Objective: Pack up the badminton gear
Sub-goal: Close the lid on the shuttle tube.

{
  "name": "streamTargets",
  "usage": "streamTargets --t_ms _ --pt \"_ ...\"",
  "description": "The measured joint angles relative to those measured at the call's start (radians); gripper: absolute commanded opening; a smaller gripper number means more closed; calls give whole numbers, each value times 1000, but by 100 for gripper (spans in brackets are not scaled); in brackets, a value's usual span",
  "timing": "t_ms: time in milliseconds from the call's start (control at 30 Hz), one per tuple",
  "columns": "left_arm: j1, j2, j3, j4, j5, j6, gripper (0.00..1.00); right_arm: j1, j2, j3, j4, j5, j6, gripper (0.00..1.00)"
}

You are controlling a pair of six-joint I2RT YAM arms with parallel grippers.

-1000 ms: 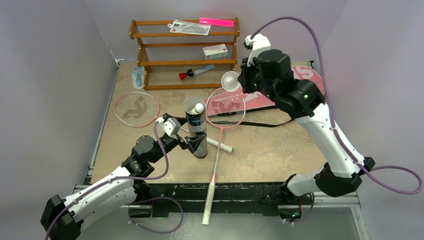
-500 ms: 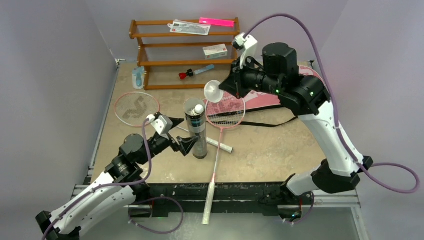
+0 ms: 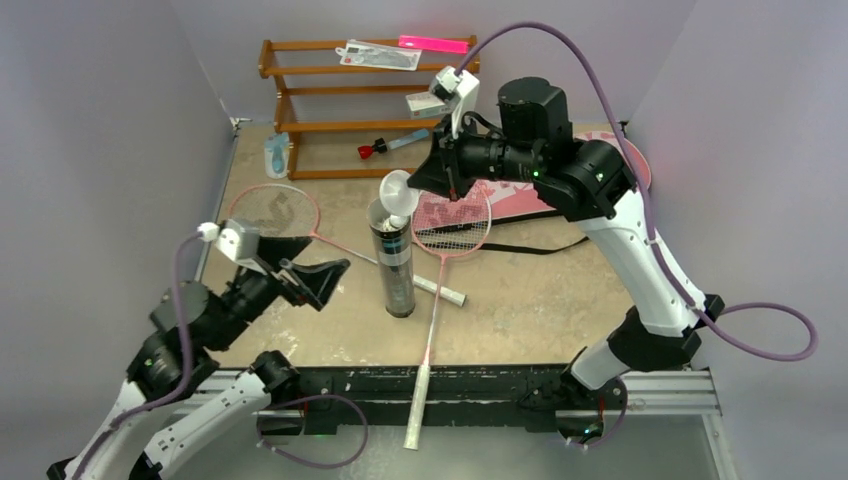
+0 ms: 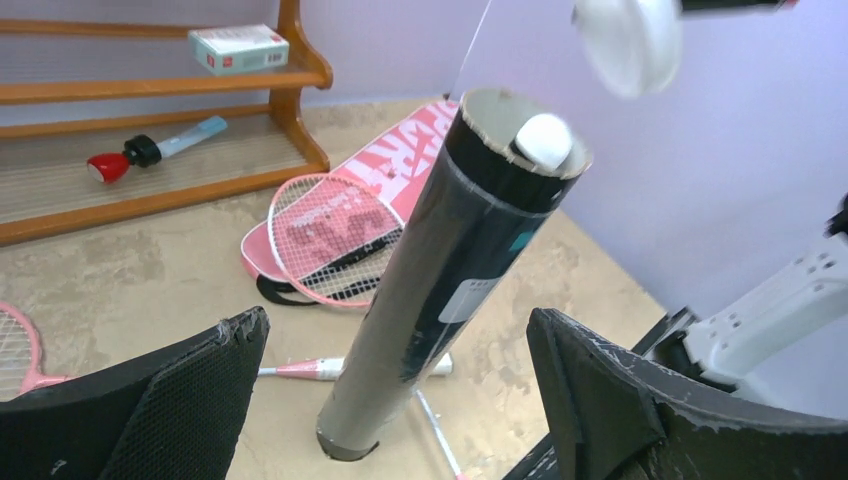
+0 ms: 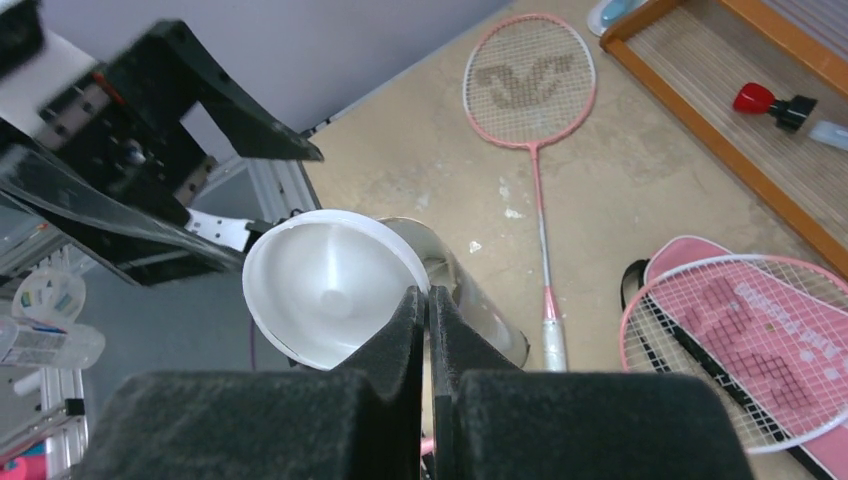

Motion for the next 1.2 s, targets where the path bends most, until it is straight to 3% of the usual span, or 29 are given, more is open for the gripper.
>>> streamTargets --t_ms 133,367,667,1200 --pt "0 2 154 -104 -17 -75 100 52 18 20 -3 27 0 0" --pt "0 92 297 -129 -4 -112 99 101 40 27 -42 96 -2 0" --pt "0 272 306 -66 43 -170 93 107 39 24 -53 162 -5 0" --pt "0 301 317 24 54 -181 88 108 41 24 -56 183 -20 0"
